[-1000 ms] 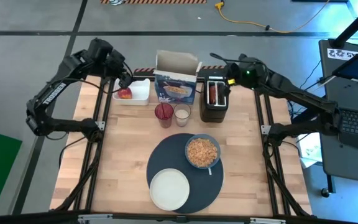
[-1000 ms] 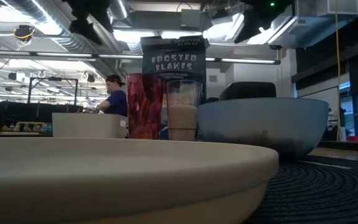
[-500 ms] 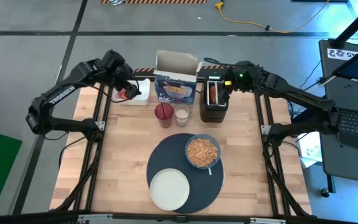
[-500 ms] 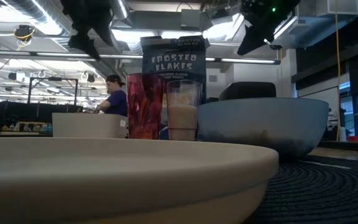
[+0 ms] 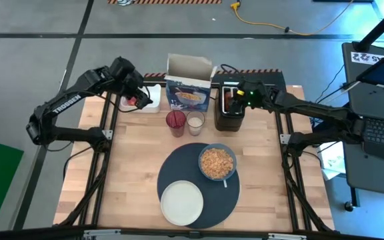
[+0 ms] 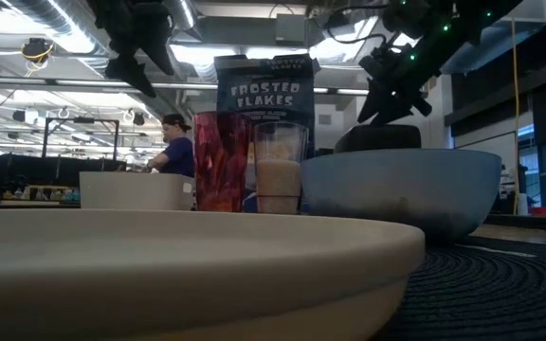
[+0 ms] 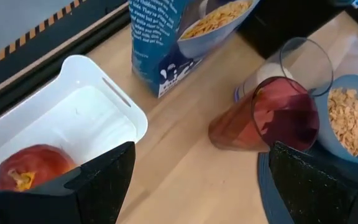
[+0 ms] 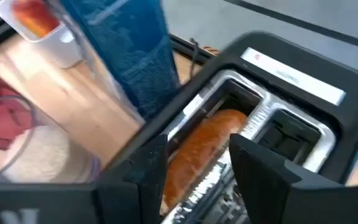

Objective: Arrange a breakfast setting
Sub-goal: Put the bagel on the white plate

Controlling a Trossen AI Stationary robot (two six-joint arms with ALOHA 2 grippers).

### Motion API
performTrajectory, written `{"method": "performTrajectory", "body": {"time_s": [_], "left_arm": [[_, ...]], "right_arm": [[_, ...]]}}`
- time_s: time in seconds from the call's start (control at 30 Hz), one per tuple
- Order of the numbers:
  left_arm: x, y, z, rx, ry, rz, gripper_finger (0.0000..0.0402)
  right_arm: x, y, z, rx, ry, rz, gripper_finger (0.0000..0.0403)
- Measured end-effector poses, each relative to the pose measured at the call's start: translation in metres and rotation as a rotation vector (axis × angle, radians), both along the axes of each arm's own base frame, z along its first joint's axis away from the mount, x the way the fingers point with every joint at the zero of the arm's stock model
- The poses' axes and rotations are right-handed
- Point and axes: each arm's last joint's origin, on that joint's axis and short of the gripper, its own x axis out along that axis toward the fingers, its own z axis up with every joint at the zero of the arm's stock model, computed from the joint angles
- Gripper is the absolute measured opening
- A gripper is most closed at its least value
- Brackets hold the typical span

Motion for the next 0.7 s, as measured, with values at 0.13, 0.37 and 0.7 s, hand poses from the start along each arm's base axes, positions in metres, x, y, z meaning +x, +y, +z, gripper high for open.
{"method": "performTrajectory", "body": {"time_s": [0.13,0.37,0.7], "left_arm": [[0.001,0.001,0.001,0.019,-0.015,-0.006,0.0355],[0.003,0.003,0.003,0.044,-0.039,-0.009,0.0355],[0.003,0.003,0.004,0.062,-0.037,-0.027,0.0355]], "right_arm": [[0.0,0.0,0.0,0.006,-0.005,-0.015,0.0159],[0.009,-0.004,-0.01,0.048,-0.005,-0.013,0.0134],[0.015,-0.007,-0.015,0.057,-0.014,-0.008,0.0078]]}}
